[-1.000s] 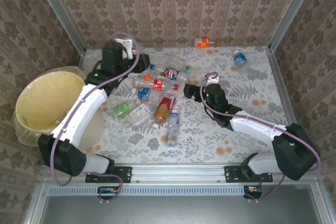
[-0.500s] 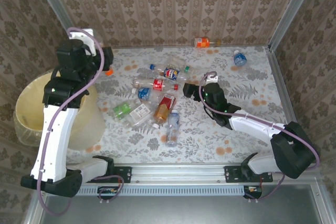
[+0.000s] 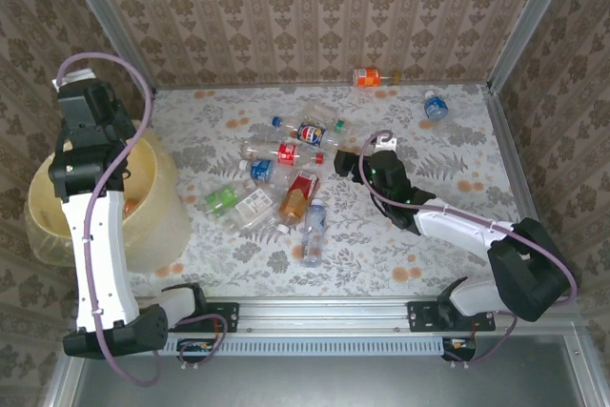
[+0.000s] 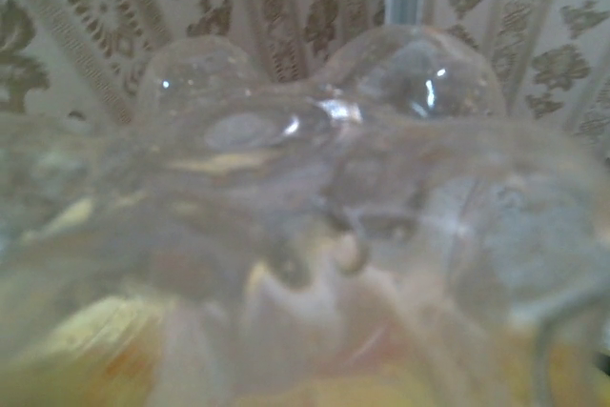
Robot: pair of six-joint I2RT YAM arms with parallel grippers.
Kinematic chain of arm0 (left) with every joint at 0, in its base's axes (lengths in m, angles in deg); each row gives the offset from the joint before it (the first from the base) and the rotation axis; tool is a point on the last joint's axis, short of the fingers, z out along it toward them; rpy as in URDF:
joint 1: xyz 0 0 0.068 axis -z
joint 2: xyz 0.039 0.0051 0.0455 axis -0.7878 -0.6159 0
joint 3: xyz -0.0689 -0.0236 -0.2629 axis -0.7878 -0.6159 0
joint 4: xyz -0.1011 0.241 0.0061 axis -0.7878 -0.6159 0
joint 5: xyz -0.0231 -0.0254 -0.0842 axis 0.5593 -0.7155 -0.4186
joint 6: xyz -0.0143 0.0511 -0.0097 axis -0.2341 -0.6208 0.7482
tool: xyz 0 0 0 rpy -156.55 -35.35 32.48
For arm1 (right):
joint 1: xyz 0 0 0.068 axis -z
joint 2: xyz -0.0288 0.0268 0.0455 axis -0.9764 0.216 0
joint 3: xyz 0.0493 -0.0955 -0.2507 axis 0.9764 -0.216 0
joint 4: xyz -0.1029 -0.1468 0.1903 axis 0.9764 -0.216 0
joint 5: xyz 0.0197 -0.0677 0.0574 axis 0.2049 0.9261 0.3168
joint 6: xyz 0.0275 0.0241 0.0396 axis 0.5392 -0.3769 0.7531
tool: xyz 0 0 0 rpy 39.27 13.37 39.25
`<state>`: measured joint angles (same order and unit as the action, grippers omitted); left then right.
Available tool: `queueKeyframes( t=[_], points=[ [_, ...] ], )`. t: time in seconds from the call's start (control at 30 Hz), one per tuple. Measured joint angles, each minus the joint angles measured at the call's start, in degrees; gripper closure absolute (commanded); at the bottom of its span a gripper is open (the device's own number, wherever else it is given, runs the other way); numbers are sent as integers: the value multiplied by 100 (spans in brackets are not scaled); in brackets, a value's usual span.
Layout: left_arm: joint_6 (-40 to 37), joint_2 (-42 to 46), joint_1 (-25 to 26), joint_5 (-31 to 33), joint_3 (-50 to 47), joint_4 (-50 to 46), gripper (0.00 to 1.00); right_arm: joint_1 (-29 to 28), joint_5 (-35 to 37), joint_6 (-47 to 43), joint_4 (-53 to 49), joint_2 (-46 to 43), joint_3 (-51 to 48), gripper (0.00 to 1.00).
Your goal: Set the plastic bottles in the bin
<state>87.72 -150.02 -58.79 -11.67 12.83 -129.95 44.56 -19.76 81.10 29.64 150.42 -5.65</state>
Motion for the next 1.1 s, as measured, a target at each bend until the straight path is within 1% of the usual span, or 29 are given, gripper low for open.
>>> queueKeyframes(
  t=[0.07,0.23,0.43,0.5,0.57,0.73,0.83,0.97,1.1],
  points=[
    [44,4,-321,-195,-107,-76,46,2,2,0,-11,48,20,0],
    [240,17,-903,-619,-483,-328,46,13,17,2,-42,245,170,0],
    [341,74,-1593,-822,-1163,-621,46,26,13,-94,-258,275,330,0],
    [363,74,-1764,-857,-1239,-673,43,26,13,-168,-337,273,404,0],
    [422,72,-1840,-887,-1272,-710,41,31,4,-208,-356,273,450,0],
    [448,44,-1843,-1034,-1300,-754,38,35,-55,-286,-354,273,459,0],
    [459,33,-1840,-1126,-1300,-754,31,35,-96,-289,-352,273,459,0],
    [463,33,-1838,-1335,-1300,-750,27,37,-140,-286,-328,269,413,0],
    [461,35,-1781,-1508,-1300,-750,20,48,-155,-278,-330,221,302,0]
  ],
)
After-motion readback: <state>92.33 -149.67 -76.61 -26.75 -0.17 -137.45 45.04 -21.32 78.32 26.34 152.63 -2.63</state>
